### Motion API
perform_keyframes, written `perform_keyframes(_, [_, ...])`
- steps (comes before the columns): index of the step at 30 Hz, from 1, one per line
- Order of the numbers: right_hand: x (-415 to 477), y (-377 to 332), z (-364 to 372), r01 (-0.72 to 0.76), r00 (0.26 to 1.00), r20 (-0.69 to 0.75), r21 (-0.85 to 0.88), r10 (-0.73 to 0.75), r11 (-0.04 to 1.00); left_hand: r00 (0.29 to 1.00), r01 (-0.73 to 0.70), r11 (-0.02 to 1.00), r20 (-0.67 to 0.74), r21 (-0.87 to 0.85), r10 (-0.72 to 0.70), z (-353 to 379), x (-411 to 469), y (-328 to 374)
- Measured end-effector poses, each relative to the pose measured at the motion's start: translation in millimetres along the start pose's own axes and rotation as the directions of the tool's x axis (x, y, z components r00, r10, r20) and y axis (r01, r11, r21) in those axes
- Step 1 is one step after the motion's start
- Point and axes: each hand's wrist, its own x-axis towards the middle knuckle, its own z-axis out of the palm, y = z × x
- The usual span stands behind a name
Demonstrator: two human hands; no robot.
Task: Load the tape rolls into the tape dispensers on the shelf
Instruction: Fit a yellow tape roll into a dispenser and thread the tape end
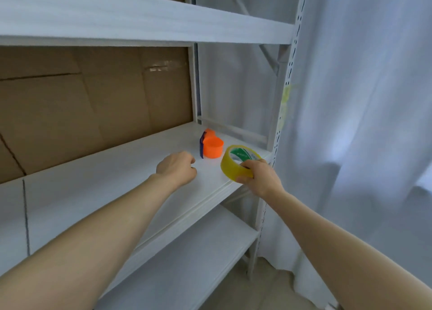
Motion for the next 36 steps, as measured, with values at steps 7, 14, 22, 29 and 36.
perform_keyframes(7, [114, 53, -17, 0.009, 1.000, 0.019, 0.003, -0.009, 1.000, 1.000, -0.023, 0.998, 0.011, -0.065, 0.024, 19, 115, 51])
perform_keyframes(14, [184, 94, -17, 0.058, 0.997, 0.048, 0.187, -0.068, 0.981, 0.998, -0.009, 1.000, 0.063, 0.026, 0.008, 51, 175, 83])
perform_keyframes(22, [263, 108, -1, -0.121, 0.974, 0.219, 0.714, -0.055, 0.689, 0.971, 0.220, 0.975, 0.096, -0.016, -0.217, 75, 207, 93])
perform_keyframes(29, [313, 118, 7, -0.324, 0.897, 0.433, 0.784, -0.092, 0.530, 0.749, 0.481, 0.720, -0.192, -0.500, -0.634, 67, 208, 110])
perform_keyframes(36, [310, 98, 12, -0.243, 0.835, 0.466, 0.790, -0.293, 0.563, 0.411, 0.228, -0.177, 0.260, -0.957, -0.874, 70, 179, 106])
